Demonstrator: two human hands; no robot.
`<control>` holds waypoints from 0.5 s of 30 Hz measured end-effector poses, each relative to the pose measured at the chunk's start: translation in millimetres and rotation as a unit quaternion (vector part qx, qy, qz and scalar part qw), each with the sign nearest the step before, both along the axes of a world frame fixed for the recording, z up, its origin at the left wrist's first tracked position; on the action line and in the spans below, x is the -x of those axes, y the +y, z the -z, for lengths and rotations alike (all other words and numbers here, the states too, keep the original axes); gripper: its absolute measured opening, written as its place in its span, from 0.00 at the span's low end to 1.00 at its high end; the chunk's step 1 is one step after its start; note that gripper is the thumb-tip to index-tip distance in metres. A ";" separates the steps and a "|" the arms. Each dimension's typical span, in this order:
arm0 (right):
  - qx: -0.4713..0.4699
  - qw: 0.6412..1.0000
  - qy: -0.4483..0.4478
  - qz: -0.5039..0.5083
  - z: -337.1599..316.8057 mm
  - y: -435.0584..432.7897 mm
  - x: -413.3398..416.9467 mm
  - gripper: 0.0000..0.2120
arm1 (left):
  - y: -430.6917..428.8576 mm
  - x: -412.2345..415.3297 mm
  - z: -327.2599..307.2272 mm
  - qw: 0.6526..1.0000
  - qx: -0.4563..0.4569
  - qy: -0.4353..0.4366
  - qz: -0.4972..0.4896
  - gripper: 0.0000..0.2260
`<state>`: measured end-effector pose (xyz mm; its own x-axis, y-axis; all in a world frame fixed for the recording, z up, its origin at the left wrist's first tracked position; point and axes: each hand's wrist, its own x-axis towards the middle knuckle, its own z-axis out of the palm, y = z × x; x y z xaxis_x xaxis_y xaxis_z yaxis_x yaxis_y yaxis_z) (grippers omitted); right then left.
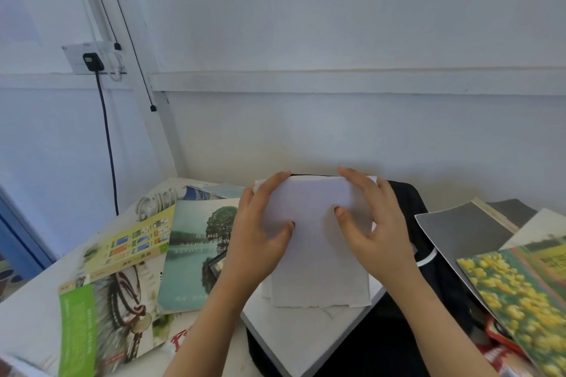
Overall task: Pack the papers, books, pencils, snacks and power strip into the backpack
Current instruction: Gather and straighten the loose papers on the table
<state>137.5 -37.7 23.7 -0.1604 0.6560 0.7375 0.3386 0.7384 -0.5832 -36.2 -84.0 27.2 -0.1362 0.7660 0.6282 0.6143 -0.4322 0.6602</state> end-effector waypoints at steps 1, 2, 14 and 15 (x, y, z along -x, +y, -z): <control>0.015 1.000 -0.003 -0.018 2.6 -0.6 -0.6 0.28 | -0.7 0.4 2.2 1.000 -0.002 0.004 0.001 0.32; 0.028 0.999 -0.006 -0.038 5.6 -1.6 -1.5 0.32 | -1.2 1.0 4.7 1.000 -0.006 0.009 0.003 0.35; -0.097 0.992 0.038 0.069 5.0 -5.5 1.8 0.15 | -4.4 -14.4 1.4 0.981 -0.175 0.038 -0.076 0.21; -0.103 0.991 0.042 0.073 3.0 -6.7 1.5 0.14 | -5.4 -16.5 -0.6 0.977 -0.192 0.046 -0.084 0.21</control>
